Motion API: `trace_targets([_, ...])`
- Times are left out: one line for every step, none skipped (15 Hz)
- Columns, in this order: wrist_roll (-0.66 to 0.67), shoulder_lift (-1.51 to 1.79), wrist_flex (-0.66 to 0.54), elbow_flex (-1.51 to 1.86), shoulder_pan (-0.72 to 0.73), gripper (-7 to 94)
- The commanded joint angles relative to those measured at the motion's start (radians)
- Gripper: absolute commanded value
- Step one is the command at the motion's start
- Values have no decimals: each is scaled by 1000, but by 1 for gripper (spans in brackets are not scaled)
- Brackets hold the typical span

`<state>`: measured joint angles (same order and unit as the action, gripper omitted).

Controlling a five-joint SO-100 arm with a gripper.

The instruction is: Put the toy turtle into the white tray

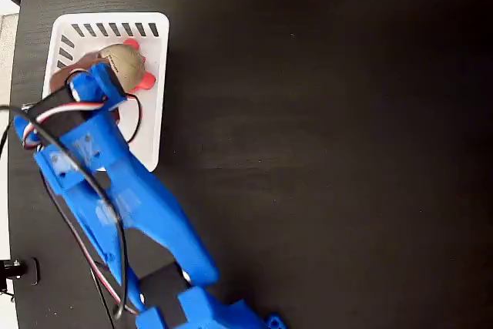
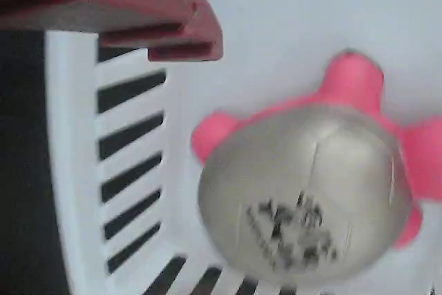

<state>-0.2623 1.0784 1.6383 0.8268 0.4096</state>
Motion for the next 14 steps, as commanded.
trace_targets([-38,181,8,-15,26,-3])
trace_targets([-44,219,2,11,31,-3])
trace_targets([-49,275,-35,64,32,-3])
trace_targets([-52,333,-86,124,32,-3])
trace_targets([-48,399,-143,192,29,-3])
trace_targets([-32,483,-213,284,28,-3])
trace_targets([-26,575,-290,391,25,-3])
trace_targets([-21,672,-359,503,21,-3])
trace_targets([-15,770,-413,618,17,-3])
trace_targets([-11,862,-451,738,5,-3])
trace_targets([2,957,-505,879,-18,-3])
trace_targets([17,1049,-561,1025,-49,-3])
trace_targets([43,1138,-612,1170,-80,-3])
trace_targets([67,1221,-667,1312,-112,-3])
